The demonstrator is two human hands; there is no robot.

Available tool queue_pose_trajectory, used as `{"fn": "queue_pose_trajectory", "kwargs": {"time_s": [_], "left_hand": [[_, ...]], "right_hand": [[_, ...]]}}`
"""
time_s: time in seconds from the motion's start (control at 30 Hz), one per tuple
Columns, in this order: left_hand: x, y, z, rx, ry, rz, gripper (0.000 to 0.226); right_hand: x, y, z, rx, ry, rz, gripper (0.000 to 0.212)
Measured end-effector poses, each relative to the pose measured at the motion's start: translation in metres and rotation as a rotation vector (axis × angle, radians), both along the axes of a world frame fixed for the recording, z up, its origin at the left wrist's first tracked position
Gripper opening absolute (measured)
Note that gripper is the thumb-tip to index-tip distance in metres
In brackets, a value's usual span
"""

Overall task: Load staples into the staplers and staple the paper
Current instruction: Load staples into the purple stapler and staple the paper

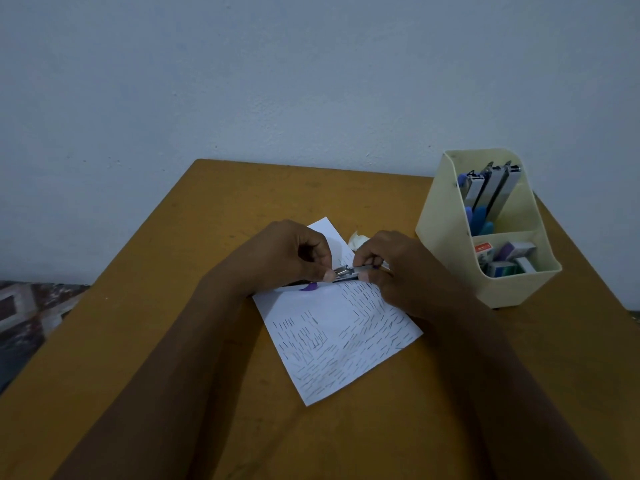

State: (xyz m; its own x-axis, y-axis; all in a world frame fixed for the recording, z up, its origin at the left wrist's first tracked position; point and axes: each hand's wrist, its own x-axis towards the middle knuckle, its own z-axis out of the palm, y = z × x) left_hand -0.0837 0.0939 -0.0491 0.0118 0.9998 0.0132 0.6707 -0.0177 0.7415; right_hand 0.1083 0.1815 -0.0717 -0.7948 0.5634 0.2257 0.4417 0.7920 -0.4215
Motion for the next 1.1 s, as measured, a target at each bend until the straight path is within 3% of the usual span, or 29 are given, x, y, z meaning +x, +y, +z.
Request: {"fn": "queue_pose_trajectory", "kwargs": {"time_s": [0.17, 0.37, 0.6, 0.73, 0.8, 0.87, 0.97, 1.1], "left_hand": [[0.0, 0.002, -0.004, 0.053, 0.014, -0.008, 0.004], [0.0, 0.003, -0.006, 0.103, 0.072, -0.067, 0.023], [0.0, 0.002, -0.006, 0.118, 0.087, -0.04, 0.02], [-0.006, -0.002, 0.0, 0.022, 0.072, 0.009, 0.023], [-0.009, -0.003, 0.003, -0.063, 0.156, 0.012, 0.032], [-0.012, -0.005, 0.004, -0.098, 0.272, 0.02, 0.032], [-0.016, -0.005, 0.002, -0.089, 0.399, 0.025, 0.023], [-0.018, -0.005, 0.0, 0.003, 0.345, 0.1, 0.019]], "right_hand": [[-0.002, -0.001, -0.002, 0.036, 0.006, -0.009, 0.01], [-0.003, -0.002, -0.001, 0.086, 0.023, -0.012, 0.012], [-0.003, -0.003, -0.002, 0.143, 0.015, -0.026, 0.014], [-0.002, 0.001, -0.005, 0.093, 0.072, -0.078, 0.016], [0.0, 0.002, -0.005, 0.085, 0.114, -0.108, 0.031], [0.001, 0.003, -0.006, 0.055, 0.155, -0.149, 0.032], [0.002, 0.004, -0.007, 0.004, 0.209, -0.194, 0.027], [-0.001, 0.003, -0.007, -0.082, 0.299, -0.203, 0.024]]}}
